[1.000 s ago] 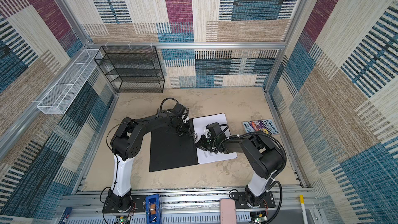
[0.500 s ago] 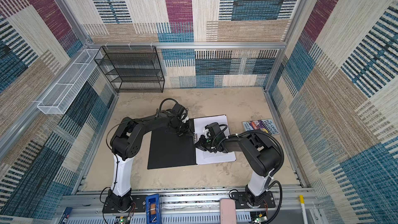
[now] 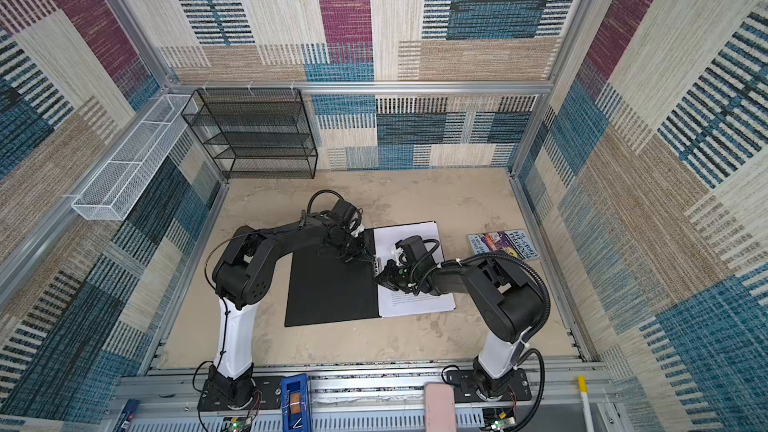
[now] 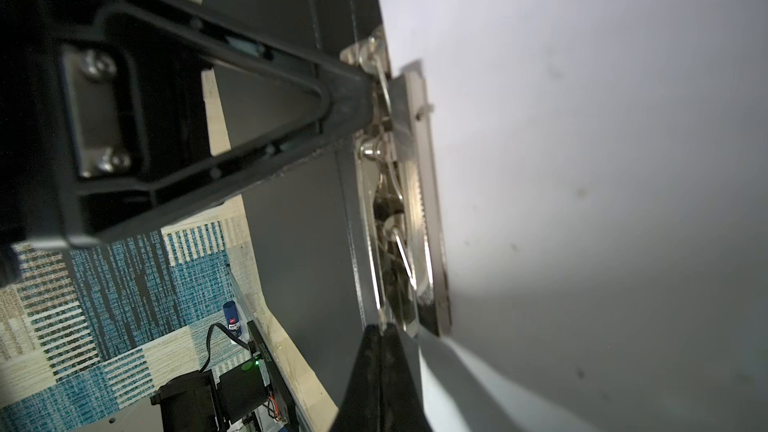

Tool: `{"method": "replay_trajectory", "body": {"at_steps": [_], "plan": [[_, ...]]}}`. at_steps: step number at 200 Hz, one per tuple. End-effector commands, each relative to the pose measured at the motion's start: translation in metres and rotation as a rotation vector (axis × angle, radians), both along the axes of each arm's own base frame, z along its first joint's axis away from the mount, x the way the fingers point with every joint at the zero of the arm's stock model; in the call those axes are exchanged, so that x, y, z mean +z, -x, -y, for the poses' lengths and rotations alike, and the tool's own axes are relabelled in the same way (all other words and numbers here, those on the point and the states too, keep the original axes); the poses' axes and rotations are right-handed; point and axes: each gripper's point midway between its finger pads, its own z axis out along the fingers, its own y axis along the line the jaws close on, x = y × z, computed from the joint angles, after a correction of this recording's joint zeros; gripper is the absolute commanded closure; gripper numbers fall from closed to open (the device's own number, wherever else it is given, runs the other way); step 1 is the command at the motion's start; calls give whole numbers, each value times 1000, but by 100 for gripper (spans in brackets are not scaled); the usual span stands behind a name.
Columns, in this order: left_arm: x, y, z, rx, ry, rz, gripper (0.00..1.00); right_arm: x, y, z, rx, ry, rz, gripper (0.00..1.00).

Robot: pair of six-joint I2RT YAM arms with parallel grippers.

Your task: Put the files into the folder

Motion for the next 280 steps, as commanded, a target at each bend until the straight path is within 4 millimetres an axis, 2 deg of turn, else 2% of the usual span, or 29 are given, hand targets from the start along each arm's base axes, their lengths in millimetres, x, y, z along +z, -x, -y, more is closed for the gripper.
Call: {"method": "replay_trajectory", "body": {"at_steps": [1, 11, 41, 73, 82, 92, 103, 119, 131, 140, 143, 161, 173, 187, 208, 215, 223, 234, 244, 257, 280], "plan": [[-54, 35, -60, 48, -333, -136, 100, 8, 0, -8, 28, -53, 20, 92], [-54, 35, -60, 49, -332, -136, 100, 8, 0, -8, 25, -49, 22, 89], [-51, 33, -57, 42, -315, -132, 100, 8, 0, -4, 9, -28, 23, 69], [-36, 23, -48, 25, -266, -100, 98, 22, 0, -1, -9, -40, 43, 47], [-30, 19, -43, 10, -237, -89, 96, 28, -1, 2, -24, -32, 61, 38], [-20, 13, -35, -11, -195, -69, 83, 35, -3, 8, -52, -5, 86, 28], [-6, 7, -27, -39, -155, -31, 71, 45, -7, 15, -82, 26, 117, 20], [26, -2, -12, -82, -65, 31, 52, 61, -12, 25, -119, 66, 171, 12], [57, -6, 0, -118, 13, 88, 43, 76, -17, 32, -140, 92, 226, 6], [78, -8, 1, -120, 40, 140, 36, 89, -22, 38, -156, 108, 275, 2], [91, -7, 4, -128, 76, 157, 34, 92, -23, 41, -162, 112, 287, 0], [138, -1, 3, -116, 183, 263, 20, 107, -35, 62, -198, 137, 337, 0], [156, 7, -12, -86, 207, 307, 10, 109, -43, 82, -225, 145, 346, 0], [154, 15, -50, -10, 153, 324, 2, 104, -52, 112, -271, 190, 346, 0], [125, 30, -127, 164, 9, 321, 1, 90, -60, 151, -324, 216, 321, 0], [110, 38, -155, 230, -56, 303, 1, 85, -62, 162, -345, 231, 314, 0], [96, 47, -185, 303, -130, 279, 1, 81, -64, 171, -356, 229, 310, 0], [83, 57, -214, 374, -196, 261, 1, 75, -67, 179, -367, 216, 299, 0], [75, 64, -233, 422, -241, 258, 1, 70, -69, 184, -370, 214, 290, 0], [65, 69, -247, 462, -266, 261, 1, 62, -72, 186, -368, 194, 272, 0], [50, 69, -256, 474, -265, 258, 0, 49, -74, 188, -370, 156, 241, 0]]}}
